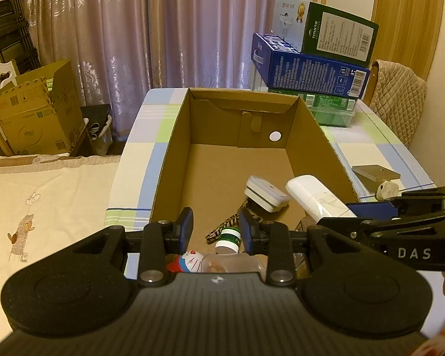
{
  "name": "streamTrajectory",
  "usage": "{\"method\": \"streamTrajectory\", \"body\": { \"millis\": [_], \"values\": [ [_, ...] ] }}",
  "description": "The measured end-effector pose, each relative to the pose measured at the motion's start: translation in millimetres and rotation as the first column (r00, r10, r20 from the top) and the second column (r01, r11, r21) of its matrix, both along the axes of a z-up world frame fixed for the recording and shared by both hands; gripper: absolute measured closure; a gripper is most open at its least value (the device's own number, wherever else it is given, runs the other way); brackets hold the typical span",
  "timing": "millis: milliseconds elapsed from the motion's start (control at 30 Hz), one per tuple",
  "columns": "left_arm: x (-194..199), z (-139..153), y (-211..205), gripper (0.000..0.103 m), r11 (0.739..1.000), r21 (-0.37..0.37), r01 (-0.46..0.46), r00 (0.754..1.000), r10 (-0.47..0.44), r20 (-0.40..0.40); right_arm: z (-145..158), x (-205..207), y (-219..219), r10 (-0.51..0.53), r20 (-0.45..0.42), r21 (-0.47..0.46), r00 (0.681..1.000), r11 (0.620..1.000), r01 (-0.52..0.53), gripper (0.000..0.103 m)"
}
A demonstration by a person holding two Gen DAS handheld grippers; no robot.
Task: Organize rigid objects
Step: 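Open both grippers to drop the green-capped jar and white bar into the box, then move both open grippers back toward the white plug and gold panel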
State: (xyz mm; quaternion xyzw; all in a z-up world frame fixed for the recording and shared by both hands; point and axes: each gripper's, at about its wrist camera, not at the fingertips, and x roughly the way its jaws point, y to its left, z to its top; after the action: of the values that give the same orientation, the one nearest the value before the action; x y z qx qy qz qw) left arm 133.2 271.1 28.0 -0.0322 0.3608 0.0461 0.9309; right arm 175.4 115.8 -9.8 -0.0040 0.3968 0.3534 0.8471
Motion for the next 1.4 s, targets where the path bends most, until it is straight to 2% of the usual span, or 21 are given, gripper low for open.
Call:
{"method": "streamTrajectory", "body": {
  "millis": [200,267,333,767,1000,1267,1400],
  "values": [
    [-3,1,2,0.075,1.000,0.001,-0.009,1.000,0.009,0.004,5,2,-4,0.010,0.021,0.062,1.000,0.998,-0.012,0.064],
    [-4,1,2,0.075,1.000,-0.003,-0.012,1.000,0.012,0.005,9,1,-9,-0.004,0.037,0.071,0.999,0.997,0.001,0.048],
    [-7,2,1,0.075,1.000,-0.007,-0.014,1.000,0.014,0.009,11,0,-17,-0.022,0.038,0.085,0.999,0.996,0.019,0.045],
    [-31,19,-33,0.075,0.999,-0.051,-0.001,1.000,0.002,0.031,17,-27,-90,-0.144,0.028,0.075,0.989,0.987,0.141,0.044],
    [-48,32,-66,0.072,0.997,-0.075,0.019,0.999,-0.015,0.047,37,-50,-130,-0.192,0.090,0.066,0.977,0.980,0.186,0.043],
    [-57,46,-106,0.070,0.994,-0.083,0.071,0.996,-0.065,0.067,55,-66,-190,-0.297,0.113,0.089,0.948,0.953,0.288,0.040],
    [-59,50,-125,0.064,0.992,-0.089,0.094,0.993,-0.087,0.077,60,-75,-223,-0.361,0.134,0.087,0.923,0.932,0.352,0.039]
  ]
}}
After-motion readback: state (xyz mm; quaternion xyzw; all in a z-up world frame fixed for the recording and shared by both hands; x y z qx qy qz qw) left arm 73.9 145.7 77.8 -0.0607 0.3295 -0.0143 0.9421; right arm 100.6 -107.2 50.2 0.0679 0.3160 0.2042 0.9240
